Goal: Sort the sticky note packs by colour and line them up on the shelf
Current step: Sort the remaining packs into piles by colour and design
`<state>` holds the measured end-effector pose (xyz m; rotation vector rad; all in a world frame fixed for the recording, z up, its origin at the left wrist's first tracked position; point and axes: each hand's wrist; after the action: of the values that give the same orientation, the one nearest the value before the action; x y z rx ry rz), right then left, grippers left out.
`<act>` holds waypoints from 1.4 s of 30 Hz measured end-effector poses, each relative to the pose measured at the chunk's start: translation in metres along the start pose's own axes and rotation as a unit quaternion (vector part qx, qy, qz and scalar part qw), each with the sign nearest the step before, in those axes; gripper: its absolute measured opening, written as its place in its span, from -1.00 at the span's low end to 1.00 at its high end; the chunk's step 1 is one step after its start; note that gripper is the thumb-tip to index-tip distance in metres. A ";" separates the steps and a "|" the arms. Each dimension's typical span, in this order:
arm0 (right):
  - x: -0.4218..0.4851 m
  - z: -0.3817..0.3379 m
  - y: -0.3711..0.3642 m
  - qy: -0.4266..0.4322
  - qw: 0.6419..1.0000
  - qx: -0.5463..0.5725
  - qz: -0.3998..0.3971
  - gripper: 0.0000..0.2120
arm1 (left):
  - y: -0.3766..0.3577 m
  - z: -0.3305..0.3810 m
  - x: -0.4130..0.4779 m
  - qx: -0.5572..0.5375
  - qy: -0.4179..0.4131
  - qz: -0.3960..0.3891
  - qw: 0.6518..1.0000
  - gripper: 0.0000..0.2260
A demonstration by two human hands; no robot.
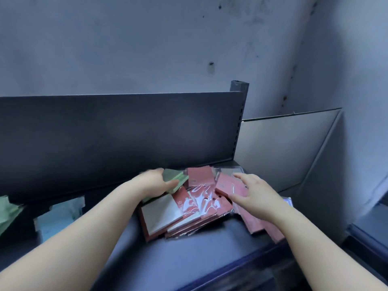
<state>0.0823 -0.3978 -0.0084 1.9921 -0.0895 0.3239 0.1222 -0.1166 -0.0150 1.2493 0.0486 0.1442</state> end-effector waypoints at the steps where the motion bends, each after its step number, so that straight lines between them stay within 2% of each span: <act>1: 0.007 0.002 0.000 -0.019 1.000 0.001 -0.014 -0.22 | -0.002 0.000 0.005 -0.002 -0.009 -0.007 1.000 -0.37; 3: 0.017 0.004 -0.002 -0.053 0.998 0.012 -0.040 -0.02 | -0.005 -0.001 0.013 0.005 -0.028 -0.012 1.000 -0.42; 4: 0.021 0.006 -0.006 -0.064 0.997 0.013 -0.053 0.02 | -0.005 -0.002 0.017 0.011 -0.038 -0.012 0.999 -0.43; 7: 0.027 0.006 -0.022 -0.053 0.996 -0.011 -0.075 -0.10 | -0.006 -0.006 0.027 0.020 -0.060 -0.021 0.998 -0.47; 11: 0.024 -0.004 -0.041 -0.047 0.998 -0.021 -0.036 -0.23 | -0.005 -0.010 0.032 0.002 -0.072 -0.031 0.997 -0.56; 16: 0.020 -0.026 -0.055 -0.033 0.999 -0.024 -0.004 -0.23 | 0.000 -0.018 0.032 -0.019 -0.083 -0.037 0.996 -0.63; 21: 0.019 -0.046 -0.069 -0.022 1.000 -0.004 0.013 -0.12 | 0.010 -0.024 0.024 -0.020 -0.072 -0.004 0.997 -0.53; 26: 0.019 -0.055 -0.064 0.021 0.995 0.009 0.095 -0.11 | 0.022 -0.033 0.007 -0.047 -0.053 0.059 0.996 -0.55; 30: 0.015 -0.072 -0.050 0.061 0.982 0.086 0.157 -0.12 | 0.038 -0.033 -0.019 -0.049 -0.040 0.117 0.991 -0.38; 33: 0.005 -0.091 -0.040 0.106 0.968 0.138 0.182 -0.12 | 0.052 -0.034 -0.048 -0.055 -0.028 0.153 0.986 -0.39; 42: -0.072 -0.151 -0.042 0.183 0.947 0.244 0.100 -0.14 | 0.060 -0.066 -0.188 -0.093 0.047 0.233 0.967 -0.21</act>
<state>-0.0067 -0.2496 -0.0044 2.3757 0.0304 0.9165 -0.0768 -0.0611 0.0132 1.0469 -0.1754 0.6023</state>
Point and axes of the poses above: each hand's wrist, its own x-axis towards the middle knuckle, its own y-axis out of the back of the hand, z = x × y, and after that the axes turned 13 degrees about z, right-handed
